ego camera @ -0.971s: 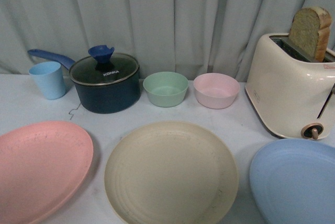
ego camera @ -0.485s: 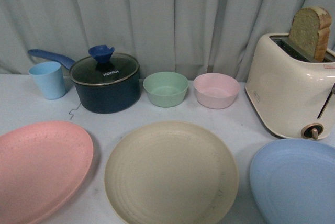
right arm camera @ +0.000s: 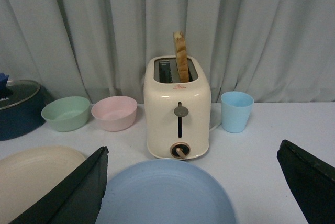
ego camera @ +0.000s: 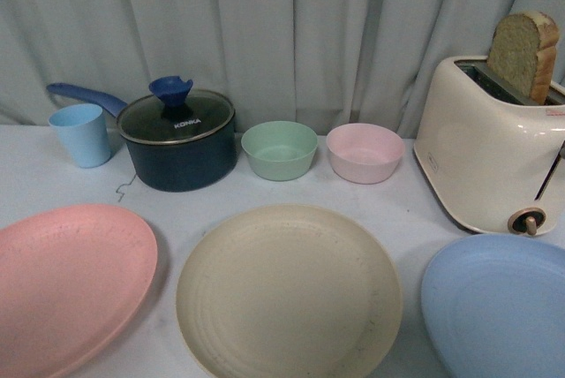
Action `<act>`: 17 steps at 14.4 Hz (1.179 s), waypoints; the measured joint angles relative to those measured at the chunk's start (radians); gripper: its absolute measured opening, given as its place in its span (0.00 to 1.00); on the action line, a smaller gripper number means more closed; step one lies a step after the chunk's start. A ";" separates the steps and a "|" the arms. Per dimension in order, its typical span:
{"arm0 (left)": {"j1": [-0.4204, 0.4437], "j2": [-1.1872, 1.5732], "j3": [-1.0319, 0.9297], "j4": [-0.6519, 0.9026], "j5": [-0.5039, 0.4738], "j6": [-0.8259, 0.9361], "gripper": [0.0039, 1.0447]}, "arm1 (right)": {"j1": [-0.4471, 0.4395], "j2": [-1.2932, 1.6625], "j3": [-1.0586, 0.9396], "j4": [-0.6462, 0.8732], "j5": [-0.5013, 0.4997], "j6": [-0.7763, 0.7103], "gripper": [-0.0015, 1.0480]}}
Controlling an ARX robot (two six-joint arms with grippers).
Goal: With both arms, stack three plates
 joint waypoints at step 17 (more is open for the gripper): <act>0.000 0.000 0.000 0.000 0.000 0.000 0.94 | 0.000 0.000 0.000 0.000 0.000 0.000 0.94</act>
